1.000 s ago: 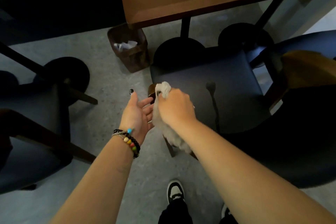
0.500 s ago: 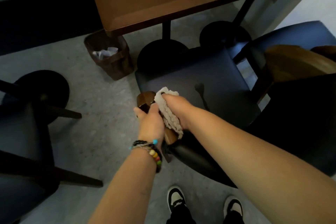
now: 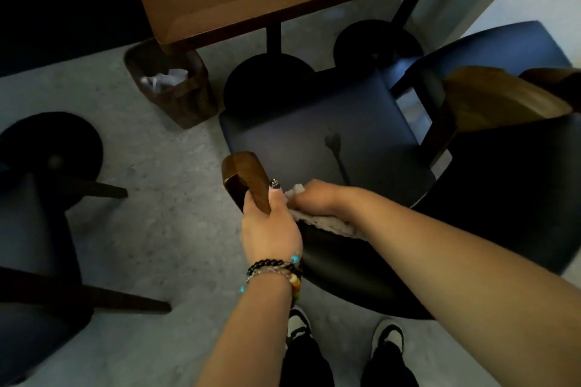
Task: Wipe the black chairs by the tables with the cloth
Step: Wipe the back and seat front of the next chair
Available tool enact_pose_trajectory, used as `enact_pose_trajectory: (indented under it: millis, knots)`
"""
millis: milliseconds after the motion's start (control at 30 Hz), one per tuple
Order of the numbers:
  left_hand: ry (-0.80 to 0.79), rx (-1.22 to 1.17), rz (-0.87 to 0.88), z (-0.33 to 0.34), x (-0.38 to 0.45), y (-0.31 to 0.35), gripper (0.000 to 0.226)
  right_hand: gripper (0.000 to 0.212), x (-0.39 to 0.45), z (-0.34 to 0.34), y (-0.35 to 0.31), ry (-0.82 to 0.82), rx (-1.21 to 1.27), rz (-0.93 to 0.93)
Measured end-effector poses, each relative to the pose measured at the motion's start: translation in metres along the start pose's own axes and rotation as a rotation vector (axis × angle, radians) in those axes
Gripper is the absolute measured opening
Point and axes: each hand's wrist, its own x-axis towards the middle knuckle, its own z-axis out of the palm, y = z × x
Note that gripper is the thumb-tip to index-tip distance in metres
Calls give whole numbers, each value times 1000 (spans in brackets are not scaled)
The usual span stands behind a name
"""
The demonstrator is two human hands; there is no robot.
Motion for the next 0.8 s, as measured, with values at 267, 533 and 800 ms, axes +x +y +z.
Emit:
enact_pose_trajectory:
  millis: [267, 533, 800]
  knots:
    - [36, 57, 54, 2, 1, -4, 55, 25, -79, -6, -4, 124, -115, -203]
    - [46, 40, 77, 4, 4, -6, 52, 35, -69, 4, -21, 161, -218, -190]
    - [88, -22, 75, 4, 2, -4, 47, 13, -109, -4, 5, 191, -124, -368]
